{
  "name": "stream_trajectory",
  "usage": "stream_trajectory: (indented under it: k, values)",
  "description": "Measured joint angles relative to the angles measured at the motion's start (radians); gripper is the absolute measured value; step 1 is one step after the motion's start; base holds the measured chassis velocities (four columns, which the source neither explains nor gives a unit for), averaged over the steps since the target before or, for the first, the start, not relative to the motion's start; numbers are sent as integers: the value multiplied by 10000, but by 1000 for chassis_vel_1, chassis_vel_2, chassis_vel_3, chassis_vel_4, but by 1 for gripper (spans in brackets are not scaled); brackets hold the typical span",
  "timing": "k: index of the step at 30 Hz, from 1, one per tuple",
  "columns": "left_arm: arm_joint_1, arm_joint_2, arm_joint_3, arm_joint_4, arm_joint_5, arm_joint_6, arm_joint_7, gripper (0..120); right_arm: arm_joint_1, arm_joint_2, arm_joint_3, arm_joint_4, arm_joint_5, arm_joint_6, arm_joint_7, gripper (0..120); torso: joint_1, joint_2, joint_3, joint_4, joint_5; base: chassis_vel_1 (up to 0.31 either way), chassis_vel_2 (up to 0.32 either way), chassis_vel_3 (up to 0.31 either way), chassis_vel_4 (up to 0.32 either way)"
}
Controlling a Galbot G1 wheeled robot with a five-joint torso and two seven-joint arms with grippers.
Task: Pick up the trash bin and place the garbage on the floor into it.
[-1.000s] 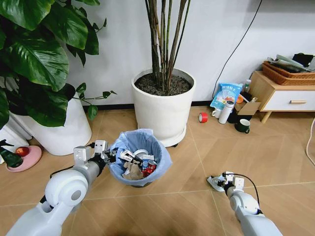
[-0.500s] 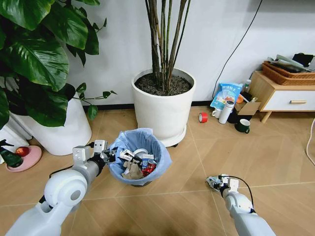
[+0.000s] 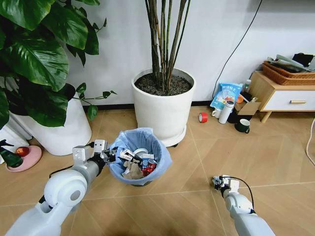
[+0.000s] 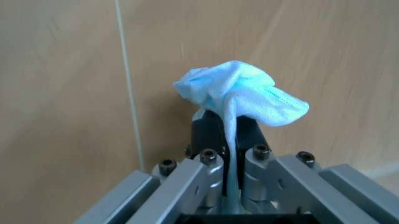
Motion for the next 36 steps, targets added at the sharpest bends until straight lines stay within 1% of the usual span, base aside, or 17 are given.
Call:
stream_trajectory:
  k: [4, 6, 8, 11, 12, 13, 15, 16, 17, 20, 22, 24, 27, 28, 32, 33, 36]
  values:
    - [36, 1, 0, -29, 8, -8, -9, 0, -140, -180, 84, 713, 171, -4, 28, 0, 0, 0, 0, -2, -4, 0, 0, 0, 0]
    - [69, -8, 0, -54, 19, -14, -16, 0, -309, -548, 128, 1851, 272, -45, 24, 0, 0, 0, -1, -1, -3, 0, 0, 0, 0]
    - [80, -15, 1, -54, 25, -14, -23, 0, -365, -692, 124, 2227, 307, -99, 24, 0, 0, 0, 0, 0, -5, 0, 0, 0, 0]
    - [128, -39, 19, -54, 74, -18, -35, 0, -497, -1406, -71, 4118, 573, -404, 8, 0, 0, 0, 0, -3, -3, 0, 0, 0, 0]
    - [128, -39, 19, -54, 74, -18, -35, 0, -497, -1406, -71, 4118, 573, -404, 8, 0, 0, 0, 0, -3, -3, 0, 0, 0, 0]
    - [143, -40, 22, -54, 86, -19, -40, 0, -488, -1703, -205, 4920, 784, -633, 2, 0, 0, 0, 0, -2, -11, 0, 0, 0, 0]
    - [142, -27, 30, -52, 83, -19, -55, 0, -321, -2192, -620, 6240, 1244, -991, -4, 0, 0, 0, -1, 1, -2, 0, 0, 0, 0]
    - [142, -27, 30, -52, 83, -19, -55, 0, -321, -2192, -620, 6240, 1244, -991, -4, 0, 0, 0, -1, 1, -2, 0, 0, 0, 0]
    - [130, -15, 32, -50, 64, -19, -78, 0, -183, -2446, -858, 6790, 1484, -1139, -13, 0, 0, 0, -1, 1, -8, 0, 0, 0, 0]
    - [67, 18, 57, -24, -17, 13, -165, 0, 271, -2963, -1587, 8145, 2340, -1568, -216, 0, 0, 1, -1, 0, 0, 0, 0, 0, 0]
    - [42, 31, 71, -6, -37, 41, -180, 0, 418, -3102, -1818, 8484, 2607, -1652, -371, 0, 0, 0, 0, -1, -9, 0, 0, 0, 0]
    - [4, 50, 101, 30, -72, 86, -196, 0, 784, -3347, -2362, 8989, 2974, -1677, -802, 0, 0, 0, -1, -1, 0, 0, 0, 0, 0]
    - [-81, 39, 176, 105, -154, 169, -278, 0, 1558, -3550, -3358, 9265, 3569, -1585, -1244, 0, 0, 0, 0, 0, -7, 0, 0, 0, 0]
    - [-81, 39, 176, 105, -154, 169, -278, 0, 1558, -3550, -3358, 9265, 3569, -1585, -1244, 0, 0, 0, 0, 0, -7, 0, 0, 0, 0]
    - [-237, 35, 263, 184, -356, 290, -418, 0, 2702, -3439, -4722, 8982, 3917, -1250, -1540, 0, 0, 0, 0, -1, -4, 0, 0, 0, 0]
    - [-237, 35, 263, 184, -356, 290, -418, 0, 2702, -3439, -4722, 8982, 3917, -1250, -1540, 0, 0, 0, 0, -1, -4, 0, 0, 0, 0]
    - [-335, 90, 268, 214, -532, 356, -517, 0, 3472, -3201, -5585, 8668, 3978, -1199, -1762, 0, 1, 0, 1, 0, -4, 0, 0, 0, 0]
